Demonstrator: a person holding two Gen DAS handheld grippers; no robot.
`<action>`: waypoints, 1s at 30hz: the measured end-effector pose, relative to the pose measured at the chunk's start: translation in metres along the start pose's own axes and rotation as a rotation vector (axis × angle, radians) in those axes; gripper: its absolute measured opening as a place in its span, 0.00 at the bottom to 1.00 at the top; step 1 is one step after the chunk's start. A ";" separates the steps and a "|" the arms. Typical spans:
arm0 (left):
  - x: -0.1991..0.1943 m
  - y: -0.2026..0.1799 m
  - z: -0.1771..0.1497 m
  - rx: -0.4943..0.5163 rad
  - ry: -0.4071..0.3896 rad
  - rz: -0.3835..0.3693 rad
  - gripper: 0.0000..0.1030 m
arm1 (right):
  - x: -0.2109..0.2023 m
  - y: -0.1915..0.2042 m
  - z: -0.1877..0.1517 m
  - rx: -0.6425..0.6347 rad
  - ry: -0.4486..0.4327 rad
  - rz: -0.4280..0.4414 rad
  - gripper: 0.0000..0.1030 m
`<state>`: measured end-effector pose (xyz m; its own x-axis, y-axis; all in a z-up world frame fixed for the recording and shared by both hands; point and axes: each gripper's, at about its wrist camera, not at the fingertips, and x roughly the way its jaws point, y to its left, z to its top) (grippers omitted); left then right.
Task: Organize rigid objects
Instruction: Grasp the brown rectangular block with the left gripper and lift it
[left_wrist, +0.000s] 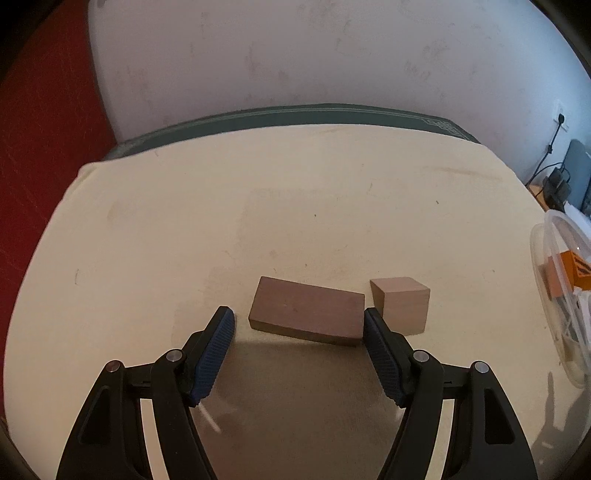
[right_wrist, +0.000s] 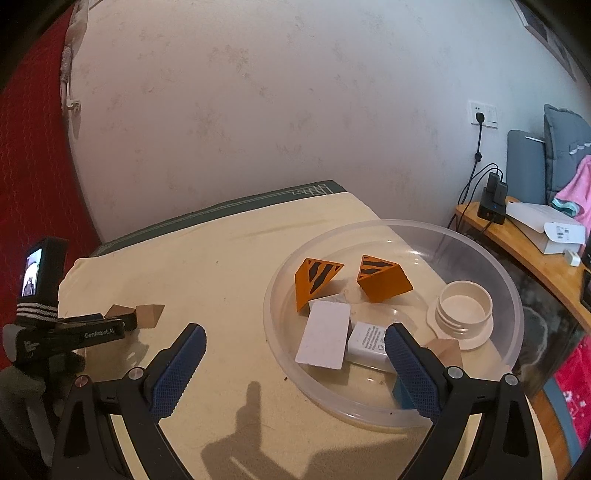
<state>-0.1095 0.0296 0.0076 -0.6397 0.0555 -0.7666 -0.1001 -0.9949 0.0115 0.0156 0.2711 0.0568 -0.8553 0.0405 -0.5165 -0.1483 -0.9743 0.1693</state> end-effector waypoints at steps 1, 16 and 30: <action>0.001 0.001 0.001 -0.006 0.002 -0.009 0.70 | 0.000 0.000 0.000 0.000 0.002 0.000 0.97; -0.025 0.015 -0.002 -0.056 -0.060 -0.053 0.60 | 0.005 0.018 0.006 -0.035 0.046 0.012 0.97; -0.059 0.041 -0.001 -0.144 -0.163 0.093 0.60 | 0.067 0.105 0.018 -0.132 0.232 0.192 0.93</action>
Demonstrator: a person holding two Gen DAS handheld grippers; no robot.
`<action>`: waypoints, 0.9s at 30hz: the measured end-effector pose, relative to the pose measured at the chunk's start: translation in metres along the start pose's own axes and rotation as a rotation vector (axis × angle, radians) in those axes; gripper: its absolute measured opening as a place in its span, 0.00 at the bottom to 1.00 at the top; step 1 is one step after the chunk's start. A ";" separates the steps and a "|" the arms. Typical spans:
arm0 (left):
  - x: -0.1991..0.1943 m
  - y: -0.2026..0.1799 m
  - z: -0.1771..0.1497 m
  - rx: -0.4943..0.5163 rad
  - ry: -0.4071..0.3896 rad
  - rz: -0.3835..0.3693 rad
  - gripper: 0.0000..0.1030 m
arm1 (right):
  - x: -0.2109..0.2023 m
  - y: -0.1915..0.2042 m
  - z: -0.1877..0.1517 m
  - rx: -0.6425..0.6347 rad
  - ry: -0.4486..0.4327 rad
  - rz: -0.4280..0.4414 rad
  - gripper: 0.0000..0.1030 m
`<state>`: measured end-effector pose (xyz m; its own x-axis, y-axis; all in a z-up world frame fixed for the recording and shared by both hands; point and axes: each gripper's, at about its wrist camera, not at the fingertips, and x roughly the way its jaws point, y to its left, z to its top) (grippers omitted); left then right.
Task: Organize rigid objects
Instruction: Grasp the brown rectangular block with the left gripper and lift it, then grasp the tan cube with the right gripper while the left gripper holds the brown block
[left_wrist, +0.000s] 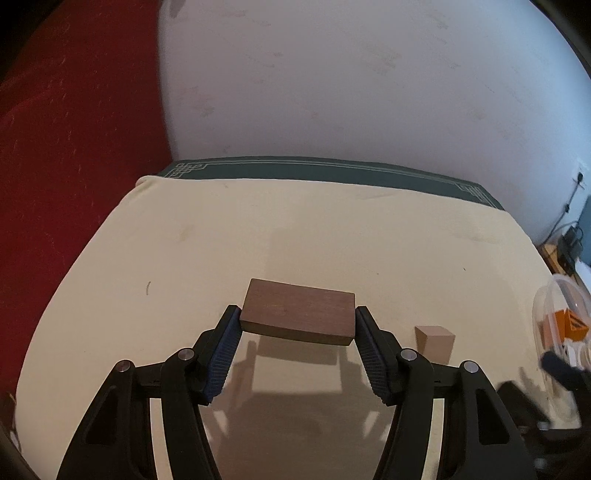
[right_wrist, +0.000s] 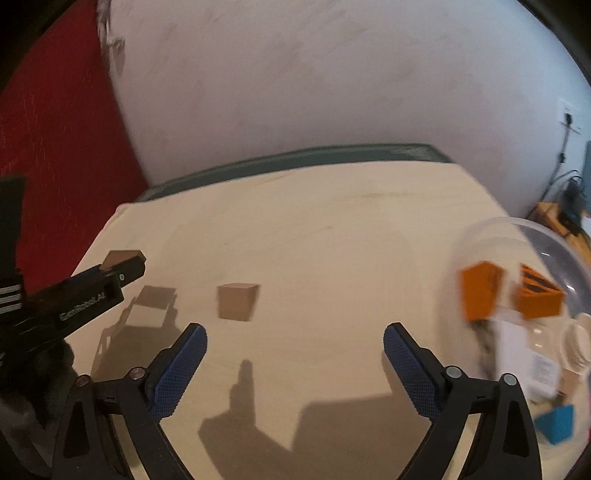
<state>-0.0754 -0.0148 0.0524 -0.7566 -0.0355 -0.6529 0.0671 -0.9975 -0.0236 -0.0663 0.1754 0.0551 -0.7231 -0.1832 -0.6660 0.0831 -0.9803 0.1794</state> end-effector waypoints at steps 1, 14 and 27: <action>0.000 0.002 0.000 -0.006 0.001 0.004 0.60 | 0.005 0.005 0.002 -0.004 0.010 0.007 0.91; 0.004 0.017 0.004 -0.080 0.018 0.015 0.60 | 0.054 0.044 0.019 -0.042 0.104 0.017 0.57; 0.002 0.019 0.006 -0.093 0.028 -0.001 0.60 | 0.066 0.054 0.022 -0.074 0.096 -0.056 0.34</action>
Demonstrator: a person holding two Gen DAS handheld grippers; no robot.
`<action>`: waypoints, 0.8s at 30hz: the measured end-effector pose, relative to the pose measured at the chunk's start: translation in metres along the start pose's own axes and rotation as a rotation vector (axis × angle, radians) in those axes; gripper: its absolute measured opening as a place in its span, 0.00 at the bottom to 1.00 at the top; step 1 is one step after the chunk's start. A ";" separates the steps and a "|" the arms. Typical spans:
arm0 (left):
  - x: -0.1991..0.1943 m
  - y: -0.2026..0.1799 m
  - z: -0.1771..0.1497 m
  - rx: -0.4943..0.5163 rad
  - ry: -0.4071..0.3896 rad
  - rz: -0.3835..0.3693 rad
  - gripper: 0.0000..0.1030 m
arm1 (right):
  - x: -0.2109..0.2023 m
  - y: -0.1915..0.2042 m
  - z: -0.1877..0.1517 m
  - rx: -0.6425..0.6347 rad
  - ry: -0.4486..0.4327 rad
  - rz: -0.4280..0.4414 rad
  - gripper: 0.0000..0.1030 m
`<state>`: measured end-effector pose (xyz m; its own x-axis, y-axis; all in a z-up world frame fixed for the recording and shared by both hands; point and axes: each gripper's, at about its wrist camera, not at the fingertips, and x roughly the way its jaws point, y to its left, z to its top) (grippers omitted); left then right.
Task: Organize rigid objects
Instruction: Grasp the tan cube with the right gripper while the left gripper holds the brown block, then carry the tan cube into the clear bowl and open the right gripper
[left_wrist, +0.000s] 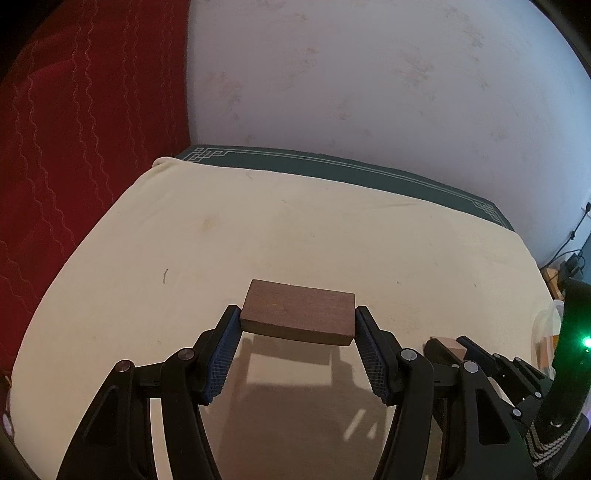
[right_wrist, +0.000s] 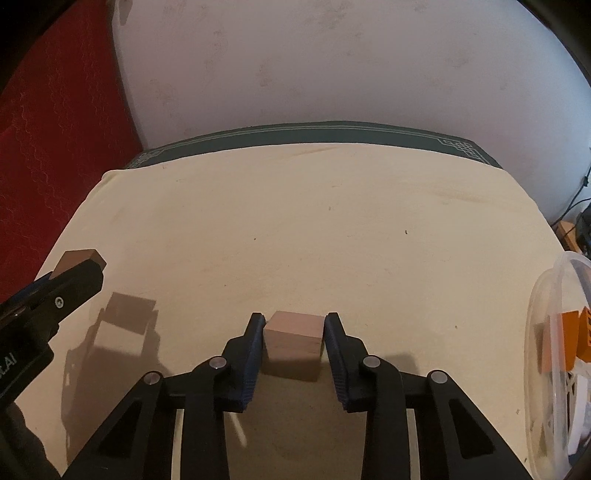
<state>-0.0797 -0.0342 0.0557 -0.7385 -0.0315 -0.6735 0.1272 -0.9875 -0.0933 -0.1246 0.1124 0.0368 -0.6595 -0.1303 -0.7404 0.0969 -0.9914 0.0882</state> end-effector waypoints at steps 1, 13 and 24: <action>0.000 0.000 0.000 0.000 0.000 -0.001 0.60 | -0.002 0.000 -0.001 0.000 -0.004 0.000 0.33; -0.003 -0.005 -0.001 0.020 -0.018 -0.022 0.60 | -0.036 -0.018 -0.008 0.050 -0.071 0.013 0.32; 0.006 0.018 0.007 -0.058 0.029 -0.058 0.61 | -0.097 -0.076 -0.028 0.169 -0.175 -0.056 0.32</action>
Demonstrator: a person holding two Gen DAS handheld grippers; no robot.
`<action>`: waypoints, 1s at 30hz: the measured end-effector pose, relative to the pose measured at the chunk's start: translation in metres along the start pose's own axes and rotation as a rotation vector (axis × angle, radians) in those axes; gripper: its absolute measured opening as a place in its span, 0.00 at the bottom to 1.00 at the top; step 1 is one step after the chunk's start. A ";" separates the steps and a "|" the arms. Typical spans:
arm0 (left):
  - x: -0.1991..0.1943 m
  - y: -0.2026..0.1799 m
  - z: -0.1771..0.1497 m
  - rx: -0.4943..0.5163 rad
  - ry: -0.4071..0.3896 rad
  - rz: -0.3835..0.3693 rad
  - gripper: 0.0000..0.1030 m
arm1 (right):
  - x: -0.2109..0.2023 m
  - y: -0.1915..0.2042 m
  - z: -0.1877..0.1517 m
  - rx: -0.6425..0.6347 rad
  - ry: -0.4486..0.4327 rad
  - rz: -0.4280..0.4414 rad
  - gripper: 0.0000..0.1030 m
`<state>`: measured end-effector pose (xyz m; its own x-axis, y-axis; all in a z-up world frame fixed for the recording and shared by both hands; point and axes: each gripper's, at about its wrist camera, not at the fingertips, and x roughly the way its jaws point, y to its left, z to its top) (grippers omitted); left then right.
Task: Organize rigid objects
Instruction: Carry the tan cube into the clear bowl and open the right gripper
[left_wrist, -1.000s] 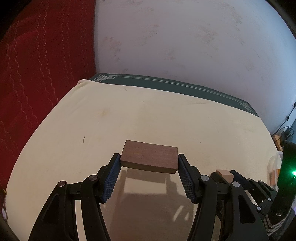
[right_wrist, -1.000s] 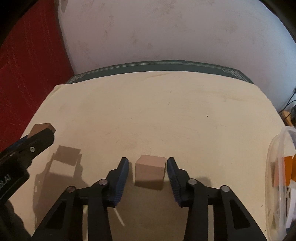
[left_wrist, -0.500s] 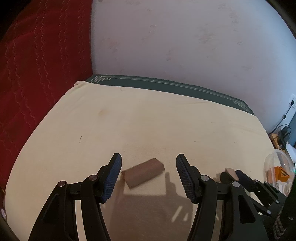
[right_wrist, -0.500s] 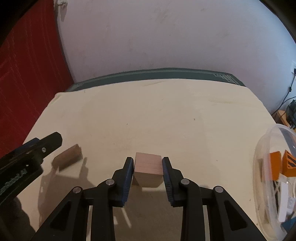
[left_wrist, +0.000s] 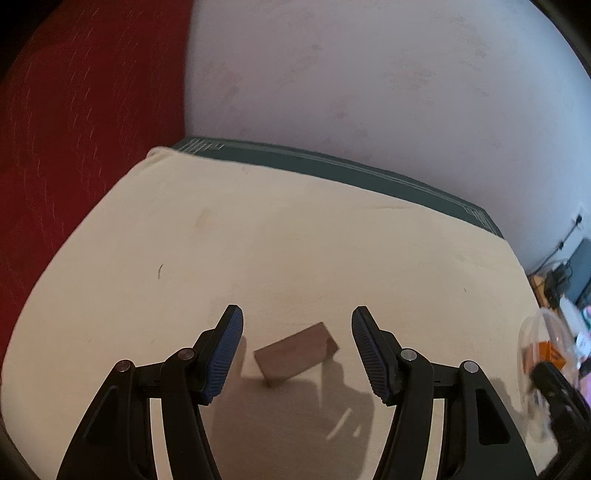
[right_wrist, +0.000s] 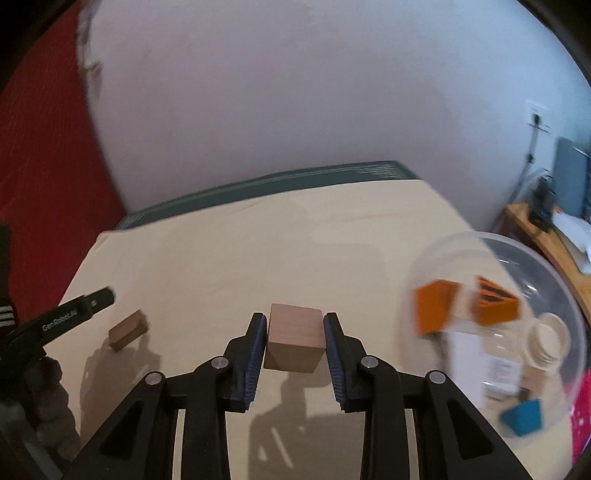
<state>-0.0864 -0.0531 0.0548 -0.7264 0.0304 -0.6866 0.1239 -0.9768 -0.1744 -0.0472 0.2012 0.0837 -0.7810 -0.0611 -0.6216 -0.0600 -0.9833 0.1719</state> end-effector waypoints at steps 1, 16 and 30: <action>0.001 0.002 0.000 -0.010 0.004 0.001 0.61 | -0.004 -0.007 0.001 0.014 -0.007 -0.009 0.32; 0.011 0.006 -0.004 -0.041 0.055 0.008 0.65 | -0.027 -0.084 -0.003 0.192 -0.122 -0.222 0.78; 0.027 -0.008 -0.016 -0.027 0.090 0.054 0.69 | -0.030 -0.089 -0.028 0.176 -0.193 -0.324 0.81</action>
<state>-0.0960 -0.0409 0.0259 -0.6549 -0.0025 -0.7557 0.1808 -0.9715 -0.1535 -0.0015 0.2855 0.0656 -0.8053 0.2966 -0.5134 -0.4142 -0.9010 0.1291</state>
